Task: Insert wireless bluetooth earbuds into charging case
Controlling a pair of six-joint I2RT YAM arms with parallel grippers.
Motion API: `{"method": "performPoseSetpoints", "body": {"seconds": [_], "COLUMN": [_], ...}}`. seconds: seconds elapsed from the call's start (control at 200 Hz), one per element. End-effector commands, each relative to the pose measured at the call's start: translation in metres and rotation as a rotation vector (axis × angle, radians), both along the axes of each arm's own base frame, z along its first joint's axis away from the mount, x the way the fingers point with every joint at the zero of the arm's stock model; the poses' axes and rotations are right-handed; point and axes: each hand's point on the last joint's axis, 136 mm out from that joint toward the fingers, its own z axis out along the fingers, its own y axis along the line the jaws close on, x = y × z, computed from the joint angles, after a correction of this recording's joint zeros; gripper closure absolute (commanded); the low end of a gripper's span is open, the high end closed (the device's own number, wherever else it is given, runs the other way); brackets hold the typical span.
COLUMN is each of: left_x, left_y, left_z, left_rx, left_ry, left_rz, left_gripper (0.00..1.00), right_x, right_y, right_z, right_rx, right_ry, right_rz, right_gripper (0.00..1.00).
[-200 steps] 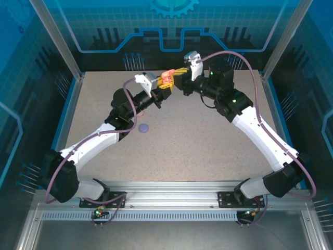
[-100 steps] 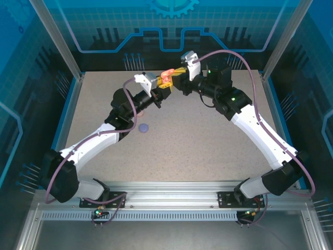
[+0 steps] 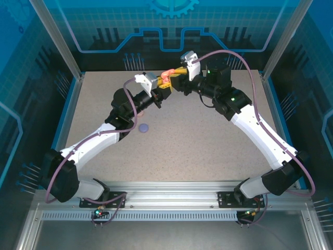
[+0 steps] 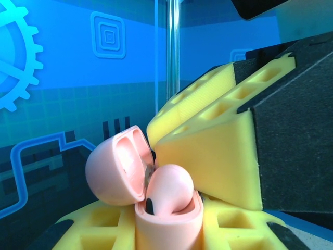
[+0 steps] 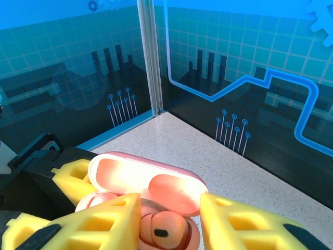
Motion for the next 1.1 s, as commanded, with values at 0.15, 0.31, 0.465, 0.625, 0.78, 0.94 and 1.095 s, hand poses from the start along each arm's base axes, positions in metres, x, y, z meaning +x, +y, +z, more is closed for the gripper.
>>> {"method": "performPoseSetpoints", "body": {"seconds": [0.15, 0.31, 0.465, 0.625, 0.78, 0.94, 1.095], "left_x": [-0.007, -0.007, -0.007, -0.006, -0.006, -0.005, -0.005], "left_y": [-0.004, -0.004, -0.004, -0.005, -0.005, -0.005, -0.005], "left_z": [0.03, 0.031, 0.031, 0.03, 0.03, 0.03, 0.03], "left_rx": [-0.033, -0.032, -0.03, -0.03, -0.03, -0.031, -0.03], "left_ry": [-0.093, -0.097, -0.097, -0.095, -0.093, -0.094, -0.095], "left_rz": [-0.024, -0.023, -0.022, -0.023, -0.023, -0.022, -0.022], "left_gripper": [1.0, 1.0, 1.0, 1.0, 1.0, 1.0, 1.0], "right_x": [-0.017, -0.016, -0.016, -0.019, -0.02, -0.022, -0.024], "right_y": [0.006, -0.001, -0.008, -0.009, -0.01, -0.013, -0.015], "right_z": [-0.003, -0.006, -0.009, -0.008, -0.006, -0.005, -0.002], "right_rx": [-0.008, -0.015, -0.007, 0.002, 0.005, 0.007, 0.014], "right_ry": [0.021, 0.025, 0.035, 0.039, 0.037, 0.033, 0.029], "right_rz": [0.034, 0.009, -0.006, 0.003, 0.004, -0.001, -0.004], "right_gripper": [0.64, 0.64, 0.64, 0.64, 0.63, 0.62, 0.61]}}
